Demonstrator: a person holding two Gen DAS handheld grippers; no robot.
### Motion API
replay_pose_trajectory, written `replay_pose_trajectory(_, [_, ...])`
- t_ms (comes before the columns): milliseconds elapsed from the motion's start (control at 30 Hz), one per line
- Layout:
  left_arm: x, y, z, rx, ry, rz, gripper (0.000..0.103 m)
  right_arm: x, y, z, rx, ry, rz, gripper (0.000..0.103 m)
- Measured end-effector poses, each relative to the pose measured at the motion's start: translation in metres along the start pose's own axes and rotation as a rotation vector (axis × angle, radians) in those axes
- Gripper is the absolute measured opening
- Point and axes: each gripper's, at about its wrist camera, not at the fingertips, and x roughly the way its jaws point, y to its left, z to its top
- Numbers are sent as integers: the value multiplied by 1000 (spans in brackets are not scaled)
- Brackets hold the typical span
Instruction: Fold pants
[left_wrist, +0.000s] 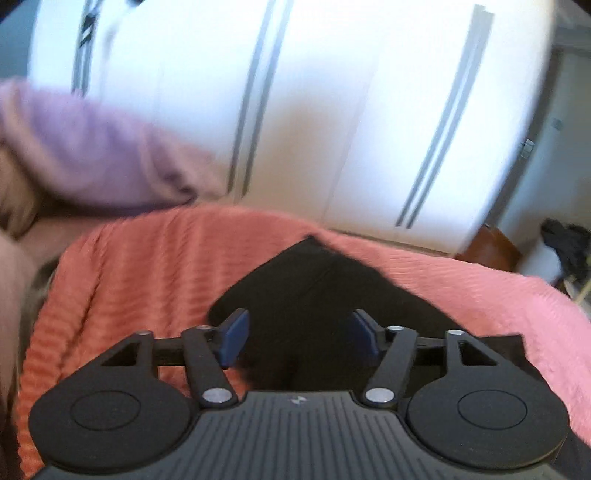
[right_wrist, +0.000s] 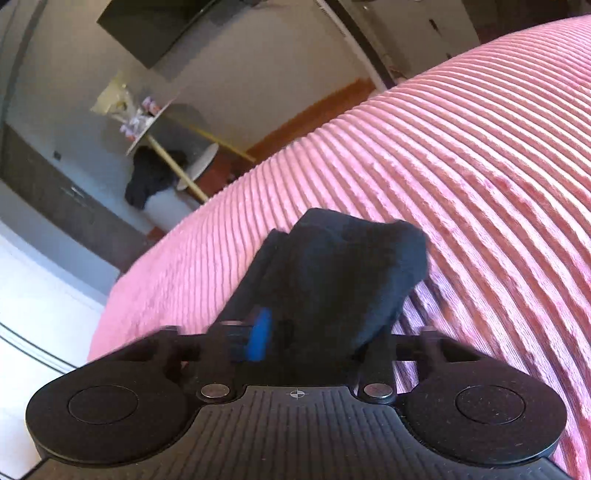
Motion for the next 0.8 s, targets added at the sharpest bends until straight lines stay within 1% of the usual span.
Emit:
replay_pose_trajectory(33, [-5,-10,0,29,-6,-10,66,-3,12,2,-65,-21,-17,6])
replay_pose_trajectory(100, [-10,-33,0,87,-20,-33,67,-15,33,7,-142,-94,33,5])
replay_pose_trajectory(200, [-15,-58,-4,145,-36,-62,72,-36,47,24,-139,-179,162,5])
replay_pose_trajectory(267, [-15,-68,-10,153,-38,-88,73,-42,46,29,-144,-225,212,5])
replay_pose_trajectory(300, [-13,-74,-15,159,-38,-104,74,-40,42,29,-155,-232,227,5])
replay_pose_trajectory(333, [-11,-79,-22,170,-29,-115,76,-35,37,27,-170,-221,218,7])
replay_pose_trajectory(367, [-6,-84,-28,184,-17,-119,77,-26,31,25,-186,-186,173,7])
replay_pose_trajectory(400, [-1,-89,-36,203,-2,-118,77,-13,25,22,-200,-135,100,17])
replay_pose_trajectory(433, [3,-95,-43,225,18,-117,78,1,17,20,-205,-67,3,43])
replay_pose_trajectory(467, [8,-101,-50,245,43,-111,78,12,9,19,-207,16,-99,52])
replay_pose_trajectory(500, [12,-105,-56,265,72,-101,78,12,0,17,-208,32,-146,46])
replay_pose_trajectory(567, [18,-108,-64,288,108,-95,81,-7,-13,16,-183,-61,-189,54])
replay_pose_trajectory(600, [21,-108,-68,291,122,-94,82,-17,-17,17,-161,-96,-211,57])
replay_pose_trajectory(667, [30,-106,-73,277,146,-85,82,-31,-12,18,-166,-144,-236,53])
replay_pose_trajectory(733, [42,-105,-75,237,176,-69,82,-38,8,16,-226,-171,-197,53])
replay_pose_trajectory(767, [46,-105,-76,218,184,-54,82,-40,23,13,-265,-169,-160,53])
replay_pose_trajectory(800, [49,-106,-76,204,192,-36,82,-40,41,7,-304,-153,-104,53])
